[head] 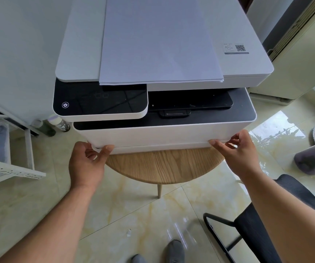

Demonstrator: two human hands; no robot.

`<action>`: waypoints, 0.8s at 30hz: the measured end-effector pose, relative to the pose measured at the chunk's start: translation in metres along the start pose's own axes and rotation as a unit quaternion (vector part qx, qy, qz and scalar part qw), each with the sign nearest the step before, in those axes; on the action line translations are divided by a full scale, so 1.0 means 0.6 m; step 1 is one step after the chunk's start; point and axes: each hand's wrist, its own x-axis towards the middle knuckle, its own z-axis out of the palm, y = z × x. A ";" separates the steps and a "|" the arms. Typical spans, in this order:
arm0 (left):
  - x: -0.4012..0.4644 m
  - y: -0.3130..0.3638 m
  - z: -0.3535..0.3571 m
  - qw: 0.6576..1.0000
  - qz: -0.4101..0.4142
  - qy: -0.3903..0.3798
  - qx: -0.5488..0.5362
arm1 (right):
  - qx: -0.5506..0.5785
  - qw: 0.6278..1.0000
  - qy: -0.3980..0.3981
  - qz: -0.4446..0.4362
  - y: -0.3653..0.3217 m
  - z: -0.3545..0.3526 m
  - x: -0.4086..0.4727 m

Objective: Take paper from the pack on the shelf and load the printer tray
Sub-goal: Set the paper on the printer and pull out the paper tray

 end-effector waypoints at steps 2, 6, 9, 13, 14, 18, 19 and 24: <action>0.000 -0.006 -0.001 1.000 0.001 0.007 0.005 | -0.001 1.000 0.012 0.003 0.001 0.003 -0.006; 0.001 -0.004 -0.001 1.000 -0.007 -0.002 0.020 | 0.015 1.000 0.018 0.006 0.001 0.007 -0.011; -0.006 0.004 0.000 1.000 -0.022 0.000 0.001 | 0.018 1.000 0.016 0.002 -0.004 0.005 -0.014; -0.006 0.004 -0.002 1.000 -0.025 0.005 0.004 | 0.023 1.000 -0.004 0.010 -0.008 -0.002 -0.016; -0.004 0.002 -0.004 1.000 -0.025 0.005 0.009 | 0.022 1.000 -0.005 0.014 -0.009 -0.004 -0.015; 0.000 -0.005 -0.006 0.999 -0.033 0.008 0.011 | 0.028 0.999 -0.010 0.024 -0.013 -0.005 -0.016; 0.000 -0.006 -0.006 0.999 -0.033 0.008 0.012 | 0.031 0.999 -0.011 0.024 -0.013 -0.004 -0.016; 0.003 -0.005 -0.005 0.999 -0.029 0.006 0.022 | 0.032 0.999 -0.008 0.028 -0.012 -0.005 -0.015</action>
